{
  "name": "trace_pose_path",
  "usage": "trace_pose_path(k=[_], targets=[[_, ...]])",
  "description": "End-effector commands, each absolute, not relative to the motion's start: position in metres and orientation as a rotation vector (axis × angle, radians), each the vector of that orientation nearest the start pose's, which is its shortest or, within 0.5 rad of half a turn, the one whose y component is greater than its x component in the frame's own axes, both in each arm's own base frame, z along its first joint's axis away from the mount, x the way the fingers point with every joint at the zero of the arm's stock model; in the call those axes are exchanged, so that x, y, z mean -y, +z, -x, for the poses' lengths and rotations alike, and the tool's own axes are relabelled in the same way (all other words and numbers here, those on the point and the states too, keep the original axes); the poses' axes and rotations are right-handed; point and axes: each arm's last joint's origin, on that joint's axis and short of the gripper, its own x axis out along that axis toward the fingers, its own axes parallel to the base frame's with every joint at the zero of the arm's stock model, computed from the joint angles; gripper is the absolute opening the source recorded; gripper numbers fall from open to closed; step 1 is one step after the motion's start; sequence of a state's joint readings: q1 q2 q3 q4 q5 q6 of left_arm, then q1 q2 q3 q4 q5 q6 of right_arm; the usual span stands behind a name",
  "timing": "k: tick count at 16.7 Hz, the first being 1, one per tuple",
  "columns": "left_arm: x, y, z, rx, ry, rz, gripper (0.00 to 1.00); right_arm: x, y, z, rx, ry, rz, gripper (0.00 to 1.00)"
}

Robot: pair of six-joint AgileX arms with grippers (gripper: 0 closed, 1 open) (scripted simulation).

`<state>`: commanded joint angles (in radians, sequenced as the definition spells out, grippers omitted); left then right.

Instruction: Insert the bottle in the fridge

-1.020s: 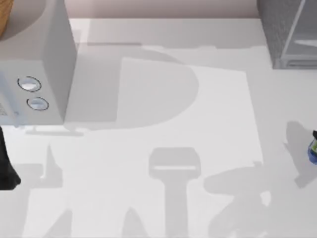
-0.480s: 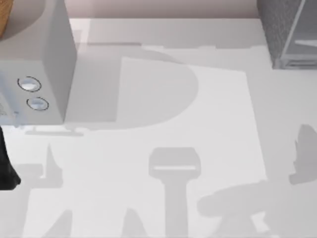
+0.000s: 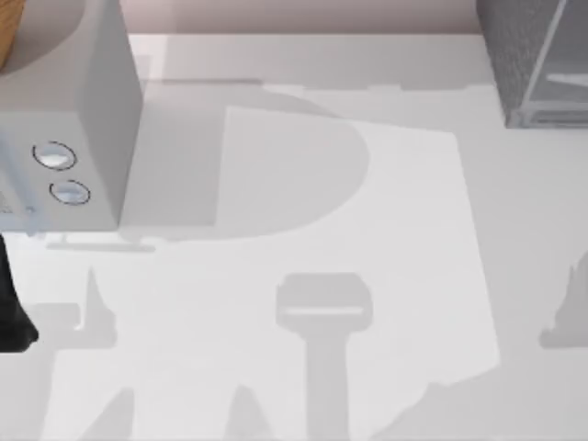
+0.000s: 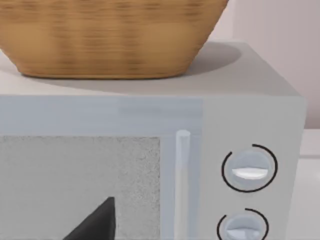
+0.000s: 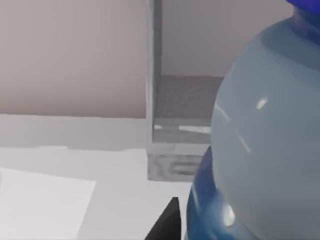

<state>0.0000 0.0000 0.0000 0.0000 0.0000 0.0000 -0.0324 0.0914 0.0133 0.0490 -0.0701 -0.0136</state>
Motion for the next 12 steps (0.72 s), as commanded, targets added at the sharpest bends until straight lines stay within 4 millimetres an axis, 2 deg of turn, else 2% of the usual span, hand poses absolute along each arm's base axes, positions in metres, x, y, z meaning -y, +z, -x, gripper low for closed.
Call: trace_pose_path(k=[9, 12], targets=[[0.001, 0.160, -0.106, 0.000, 0.000, 0.000, 1.00, 0.001, 0.161, -0.106, 0.000, -0.001, -0.001, 0.01], [0.001, 0.160, -0.106, 0.000, 0.000, 0.000, 1.00, 0.002, 0.175, -0.108, 0.027, 0.005, -0.001, 0.01]])
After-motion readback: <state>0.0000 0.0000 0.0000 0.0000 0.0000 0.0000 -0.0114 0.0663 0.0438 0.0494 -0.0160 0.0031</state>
